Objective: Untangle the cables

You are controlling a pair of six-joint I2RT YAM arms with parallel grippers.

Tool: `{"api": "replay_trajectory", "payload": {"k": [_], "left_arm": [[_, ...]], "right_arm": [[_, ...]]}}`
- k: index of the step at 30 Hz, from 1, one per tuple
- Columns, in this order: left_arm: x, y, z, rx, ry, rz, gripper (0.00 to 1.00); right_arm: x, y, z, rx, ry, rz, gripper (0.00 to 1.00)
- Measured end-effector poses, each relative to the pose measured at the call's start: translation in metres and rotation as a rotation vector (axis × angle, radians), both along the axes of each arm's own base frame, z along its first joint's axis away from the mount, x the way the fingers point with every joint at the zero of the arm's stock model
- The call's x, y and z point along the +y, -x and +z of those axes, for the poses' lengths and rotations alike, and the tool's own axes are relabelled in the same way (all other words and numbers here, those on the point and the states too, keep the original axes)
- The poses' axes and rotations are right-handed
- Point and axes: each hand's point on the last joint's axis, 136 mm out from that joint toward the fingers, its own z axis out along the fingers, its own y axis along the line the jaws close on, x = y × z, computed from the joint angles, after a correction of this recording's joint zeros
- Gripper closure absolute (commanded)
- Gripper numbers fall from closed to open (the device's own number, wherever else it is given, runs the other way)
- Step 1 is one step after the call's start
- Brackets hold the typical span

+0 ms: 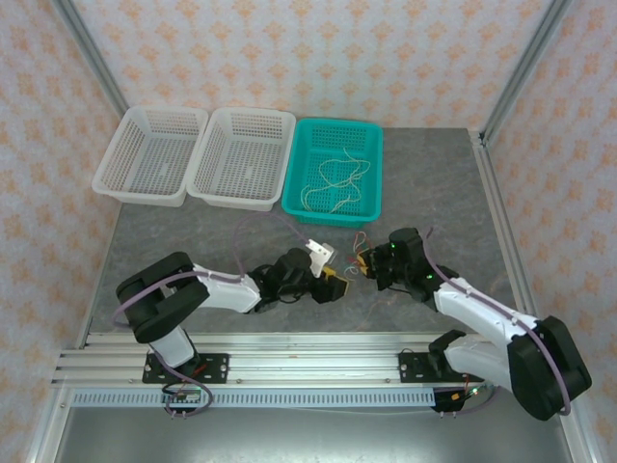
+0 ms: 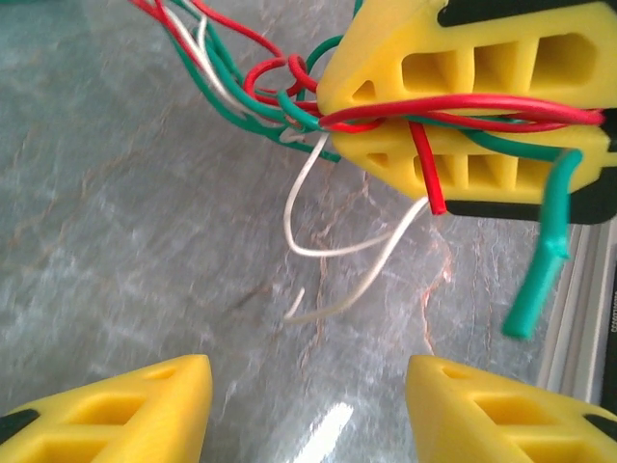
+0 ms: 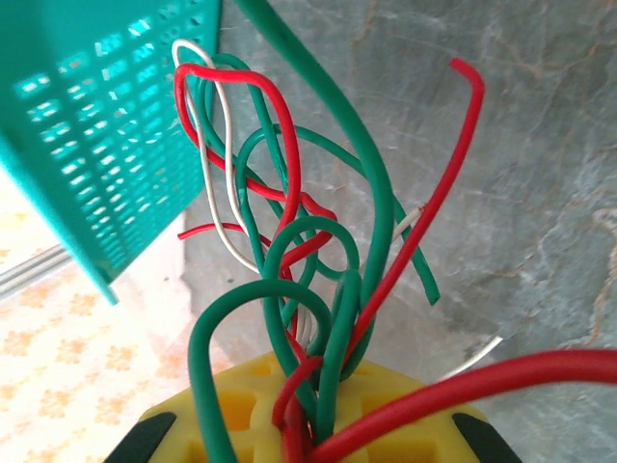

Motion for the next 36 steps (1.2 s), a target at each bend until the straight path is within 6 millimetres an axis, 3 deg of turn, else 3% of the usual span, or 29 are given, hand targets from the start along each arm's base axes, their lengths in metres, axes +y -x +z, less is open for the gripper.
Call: {"api": "replay_trajectory", "payload": {"k": [3, 5, 8, 14, 17, 21, 26, 28, 30, 32, 36], "left_arm": [[-0.01, -0.008, 0.001, -0.037, -0.002, -0.015, 0.51], [-0.017, -0.013, 0.0, -0.051, -0.003, -0.023, 0.64], [-0.021, -0.016, 0.0, -0.058, 0.003, -0.024, 1.0], [-0.019, -0.02, 0.003, -0.043, 0.025, 0.002, 1.0], [-0.004, -0.023, 0.012, -0.02, 0.056, 0.046, 1.0], [0.025, -0.02, 0.06, -0.047, 0.133, 0.1, 1.0], [0.063, -0.011, 0.149, -0.174, 0.229, 0.18, 1.0], [0.092, -0.018, 0.179, -0.223, 0.257, 0.257, 1.0], [0.12, -0.028, 0.195, -0.247, 0.263, 0.337, 1.0], [0.143, -0.036, 0.199, -0.25, 0.25, 0.405, 1.0], [0.163, -0.03, 0.197, -0.217, 0.203, 0.45, 1.0]], "right_arm": [[0.0, -0.001, 0.007, -0.016, -0.017, -0.008, 0.99], [-0.001, 0.0, 0.009, -0.019, -0.021, -0.012, 0.99], [-0.002, 0.001, 0.01, -0.016, -0.021, -0.015, 0.98], [-0.013, 0.003, 0.005, -0.003, 0.018, -0.039, 0.87], [-0.032, 0.004, -0.006, 0.012, 0.098, -0.062, 0.85], [-0.055, 0.01, -0.023, 0.028, 0.239, -0.046, 0.82], [-0.074, 0.014, -0.034, 0.029, 0.419, 0.018, 0.58], [-0.086, 0.017, -0.045, 0.062, 0.497, 0.033, 0.65], [-0.093, 0.021, -0.054, 0.089, 0.555, 0.054, 0.72], [-0.098, 0.025, -0.061, 0.118, 0.602, 0.078, 0.74], [-0.105, 0.025, -0.064, 0.137, 0.663, 0.097, 0.71]]}}
